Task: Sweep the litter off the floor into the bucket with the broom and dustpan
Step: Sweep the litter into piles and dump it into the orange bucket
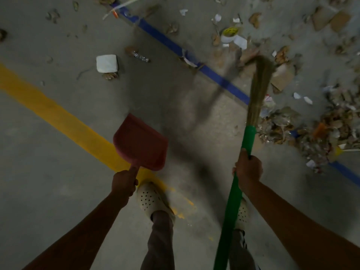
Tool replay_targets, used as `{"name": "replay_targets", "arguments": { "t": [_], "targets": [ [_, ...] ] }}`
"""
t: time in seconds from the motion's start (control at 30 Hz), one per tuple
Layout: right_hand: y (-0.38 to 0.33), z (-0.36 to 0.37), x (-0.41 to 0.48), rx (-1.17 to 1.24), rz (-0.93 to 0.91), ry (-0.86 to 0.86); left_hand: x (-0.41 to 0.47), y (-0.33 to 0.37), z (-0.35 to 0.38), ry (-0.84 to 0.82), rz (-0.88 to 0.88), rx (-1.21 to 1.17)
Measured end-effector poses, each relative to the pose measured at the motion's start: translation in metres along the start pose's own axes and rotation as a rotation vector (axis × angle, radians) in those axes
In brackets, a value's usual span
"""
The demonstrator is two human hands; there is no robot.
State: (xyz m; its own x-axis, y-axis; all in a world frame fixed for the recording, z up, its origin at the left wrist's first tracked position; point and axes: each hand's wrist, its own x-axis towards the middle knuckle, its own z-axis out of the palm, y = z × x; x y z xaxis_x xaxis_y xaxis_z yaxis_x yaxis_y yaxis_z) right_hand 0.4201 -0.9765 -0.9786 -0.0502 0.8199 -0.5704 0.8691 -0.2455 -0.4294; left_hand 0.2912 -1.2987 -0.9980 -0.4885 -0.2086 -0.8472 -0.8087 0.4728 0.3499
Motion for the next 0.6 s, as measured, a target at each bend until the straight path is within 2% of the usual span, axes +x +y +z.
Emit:
{"name": "replay_targets", "arguments": {
  "t": [0.13,0.3,0.37,0.5,0.6],
  "targets": [
    [0.007,-0.001,-0.019,-0.004,-0.124,-0.108,-0.006,0.006,0.015,-0.028,0.015,0.025],
    [0.025,0.000,-0.026,-0.331,-0.352,-0.326,-0.022,0.003,0.040,-0.044,0.049,0.111],
    [0.035,-0.006,-0.017,-0.469,-0.382,-0.423,-0.028,0.001,0.053,-0.055,0.061,0.150],
    [0.079,-0.038,0.022,-0.582,-0.261,-0.549,-0.042,-0.006,0.086,-0.071,0.085,0.260],
    [0.134,-0.088,0.064,-0.531,-0.070,-0.540,-0.056,-0.007,0.123,-0.087,0.129,0.315]
  ]
}}
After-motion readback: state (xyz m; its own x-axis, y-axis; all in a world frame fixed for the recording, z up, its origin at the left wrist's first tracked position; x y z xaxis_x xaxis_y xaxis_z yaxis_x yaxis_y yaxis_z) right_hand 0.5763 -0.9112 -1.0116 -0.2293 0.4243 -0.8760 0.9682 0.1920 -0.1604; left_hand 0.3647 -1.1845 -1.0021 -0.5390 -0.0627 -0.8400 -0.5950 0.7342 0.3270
